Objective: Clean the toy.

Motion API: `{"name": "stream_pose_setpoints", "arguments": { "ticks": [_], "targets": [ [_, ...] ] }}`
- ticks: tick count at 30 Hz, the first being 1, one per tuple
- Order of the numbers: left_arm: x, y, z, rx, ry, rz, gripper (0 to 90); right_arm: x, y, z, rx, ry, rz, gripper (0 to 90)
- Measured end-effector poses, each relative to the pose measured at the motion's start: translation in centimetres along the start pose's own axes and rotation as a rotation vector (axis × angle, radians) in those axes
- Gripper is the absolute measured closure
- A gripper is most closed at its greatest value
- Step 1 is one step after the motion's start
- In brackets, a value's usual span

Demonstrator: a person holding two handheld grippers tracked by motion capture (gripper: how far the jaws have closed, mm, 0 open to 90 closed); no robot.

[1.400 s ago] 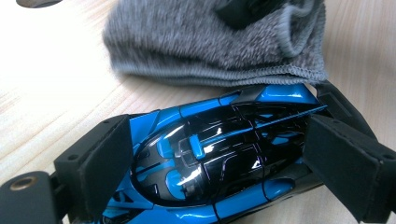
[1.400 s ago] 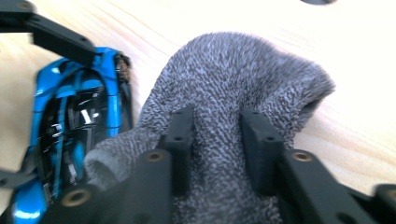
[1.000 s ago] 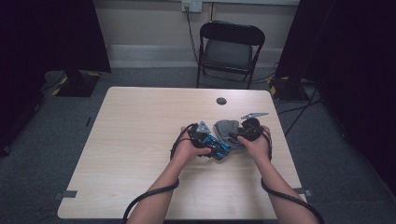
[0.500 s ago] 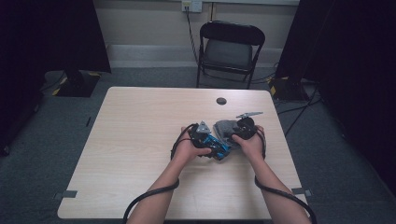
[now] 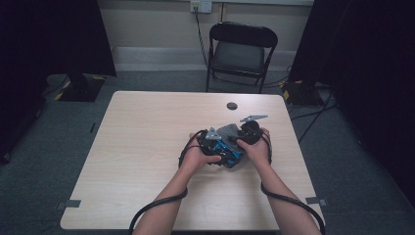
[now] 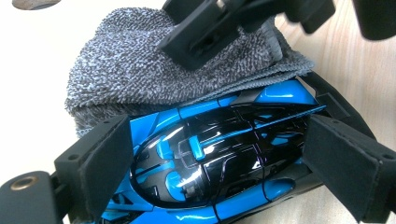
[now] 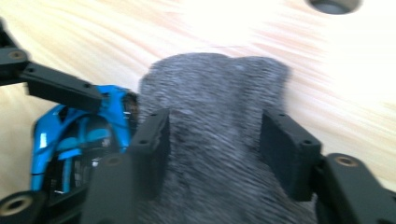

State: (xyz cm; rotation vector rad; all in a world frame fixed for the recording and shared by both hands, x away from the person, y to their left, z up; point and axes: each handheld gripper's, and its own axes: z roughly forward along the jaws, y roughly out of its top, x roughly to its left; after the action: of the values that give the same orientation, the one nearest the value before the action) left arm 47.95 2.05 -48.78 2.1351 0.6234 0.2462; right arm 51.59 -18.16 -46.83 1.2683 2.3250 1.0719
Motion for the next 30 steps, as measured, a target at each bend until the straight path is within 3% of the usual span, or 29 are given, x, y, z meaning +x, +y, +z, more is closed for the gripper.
{"name": "stream_pose_setpoints", "arguments": {
  "ticks": [3, 8, 10, 17, 25, 30],
  "targets": [
    [0.0, 0.0, 0.0, 0.000, 0.000, 0.001, 8.7, -0.4, -0.1, -0.8, -0.019, -0.020, 0.042, 40.7],
    [0.0, 0.0, 0.0, -0.001, 0.000, 0.000, 8.7, -0.2, -0.8, -0.7, 0.031, -0.041, 0.049, 42.4],
    [0.0, 0.0, 0.0, -0.002, 0.000, 0.000, 8.7, 0.0, -1.4, -0.2, 0.055, -0.026, 0.046, 41.8],
    [-0.1, -0.1, 0.0, -0.008, 0.000, -0.001, 8.7, -0.2, -1.4, 0.7, 0.074, -0.039, 0.045, 45.4],
    [-0.1, -0.1, 0.0, -0.009, -0.004, 0.000, 8.7, -0.4, -0.4, 1.5, 0.089, -0.010, 0.022, 67.9],
    [-0.1, -0.1, 0.1, -0.013, -0.005, -0.002, 8.7, 0.3, 0.2, 2.3, 0.088, 0.037, -0.007, 71.2]
  ]
}}
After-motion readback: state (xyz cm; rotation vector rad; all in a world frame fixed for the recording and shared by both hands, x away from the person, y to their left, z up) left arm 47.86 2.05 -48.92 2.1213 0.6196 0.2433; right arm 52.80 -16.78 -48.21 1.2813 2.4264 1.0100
